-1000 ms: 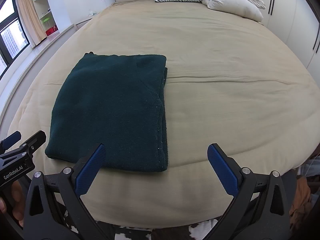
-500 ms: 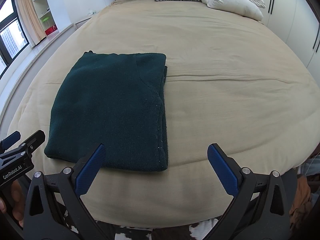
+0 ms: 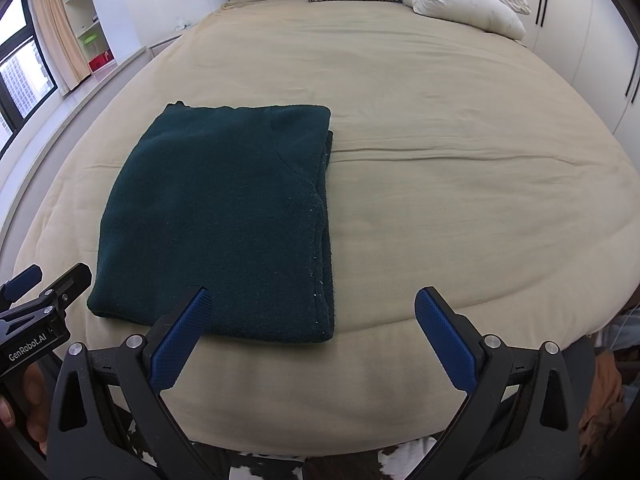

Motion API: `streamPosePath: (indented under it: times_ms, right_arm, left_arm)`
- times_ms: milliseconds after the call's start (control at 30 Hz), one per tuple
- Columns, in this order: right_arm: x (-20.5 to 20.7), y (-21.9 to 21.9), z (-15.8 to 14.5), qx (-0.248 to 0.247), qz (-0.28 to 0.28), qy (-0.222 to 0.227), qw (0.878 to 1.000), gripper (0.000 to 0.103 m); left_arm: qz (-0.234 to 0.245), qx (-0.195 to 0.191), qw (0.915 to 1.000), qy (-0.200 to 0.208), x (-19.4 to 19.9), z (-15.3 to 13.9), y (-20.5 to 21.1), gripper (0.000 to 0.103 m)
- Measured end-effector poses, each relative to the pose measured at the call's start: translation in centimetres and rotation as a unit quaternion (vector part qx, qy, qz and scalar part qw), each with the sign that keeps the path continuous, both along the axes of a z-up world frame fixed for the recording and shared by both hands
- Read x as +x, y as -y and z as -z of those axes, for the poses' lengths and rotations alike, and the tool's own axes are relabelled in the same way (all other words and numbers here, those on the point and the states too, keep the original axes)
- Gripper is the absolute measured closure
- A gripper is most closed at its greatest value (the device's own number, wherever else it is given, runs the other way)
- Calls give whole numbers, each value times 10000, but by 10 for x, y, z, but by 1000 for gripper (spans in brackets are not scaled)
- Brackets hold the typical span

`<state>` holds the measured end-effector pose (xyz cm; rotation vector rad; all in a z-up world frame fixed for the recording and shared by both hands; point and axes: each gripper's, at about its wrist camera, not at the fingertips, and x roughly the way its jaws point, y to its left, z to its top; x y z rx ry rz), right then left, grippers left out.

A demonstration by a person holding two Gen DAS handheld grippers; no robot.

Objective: Fold small clothes

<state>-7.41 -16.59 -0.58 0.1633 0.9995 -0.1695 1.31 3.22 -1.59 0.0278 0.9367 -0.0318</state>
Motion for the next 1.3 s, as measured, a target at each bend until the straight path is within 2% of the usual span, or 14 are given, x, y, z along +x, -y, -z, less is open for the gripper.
streamPosePath:
  times_ms: [1300]
  right_arm:
    - [-1,-2,4,14,35,-39,10000,0]
  left_arm:
    - [-44,20,10000,-36,-7,6,-1,0]
